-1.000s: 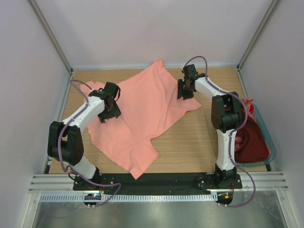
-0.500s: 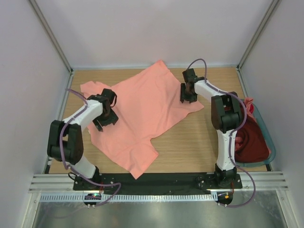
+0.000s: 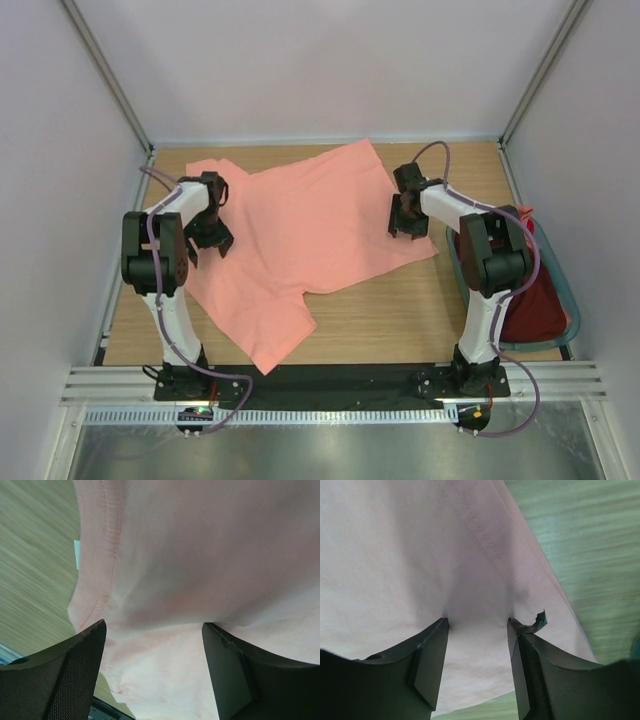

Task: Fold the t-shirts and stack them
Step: Flatten the tshirt out, then fold the tshirt

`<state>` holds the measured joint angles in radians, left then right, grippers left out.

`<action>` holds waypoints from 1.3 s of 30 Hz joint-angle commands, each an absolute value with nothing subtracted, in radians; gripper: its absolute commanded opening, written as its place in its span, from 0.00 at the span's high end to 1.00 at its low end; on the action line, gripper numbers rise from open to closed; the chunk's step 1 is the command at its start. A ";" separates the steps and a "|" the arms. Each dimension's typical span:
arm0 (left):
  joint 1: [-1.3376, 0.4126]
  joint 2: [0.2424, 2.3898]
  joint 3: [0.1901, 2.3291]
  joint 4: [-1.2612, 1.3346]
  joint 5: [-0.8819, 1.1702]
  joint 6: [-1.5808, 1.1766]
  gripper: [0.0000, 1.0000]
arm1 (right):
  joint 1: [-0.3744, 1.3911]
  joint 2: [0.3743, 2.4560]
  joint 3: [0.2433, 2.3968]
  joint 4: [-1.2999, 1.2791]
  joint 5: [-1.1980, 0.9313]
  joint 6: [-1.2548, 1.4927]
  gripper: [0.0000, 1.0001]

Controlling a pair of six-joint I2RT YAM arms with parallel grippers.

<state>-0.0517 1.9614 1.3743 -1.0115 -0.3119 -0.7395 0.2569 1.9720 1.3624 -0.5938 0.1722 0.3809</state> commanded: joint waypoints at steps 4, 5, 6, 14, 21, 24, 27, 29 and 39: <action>-0.028 2.025 1.497 -1.042 -0.413 -0.617 0.20 | 0.262 1.934 1.310 -0.695 0.172 0.397 0.42; -0.028 1.981 1.487 -1.042 -0.423 -0.618 0.20 | 0.265 1.927 1.312 -0.699 0.176 0.393 0.42; -0.029 1.952 1.474 -1.040 -0.431 -0.623 0.20 | 0.265 1.922 1.318 -0.704 0.178 0.391 0.42; -0.052 1.538 1.214 -1.063 -0.385 -0.840 0.17 | 0.268 1.841 1.356 -0.779 0.161 0.397 0.39; -0.035 1.215 0.879 -0.967 -0.272 -0.986 0.28 | 0.264 1.782 1.336 -0.795 0.163 0.399 0.37; -0.012 1.230 0.850 -0.953 -0.216 -0.994 0.35 | 0.242 1.781 1.332 -0.801 0.152 0.397 0.38; -0.012 1.264 0.838 -0.960 -0.172 -1.021 0.37 | 0.227 1.760 1.315 -0.792 0.153 0.394 0.41; -0.012 1.264 0.810 -0.957 -0.169 -1.040 0.40 | 0.224 1.753 1.315 -0.793 0.149 0.393 0.43; -0.043 1.118 0.712 -1.038 -0.120 -1.155 0.40 | 0.222 1.743 1.327 -0.787 0.140 0.388 0.47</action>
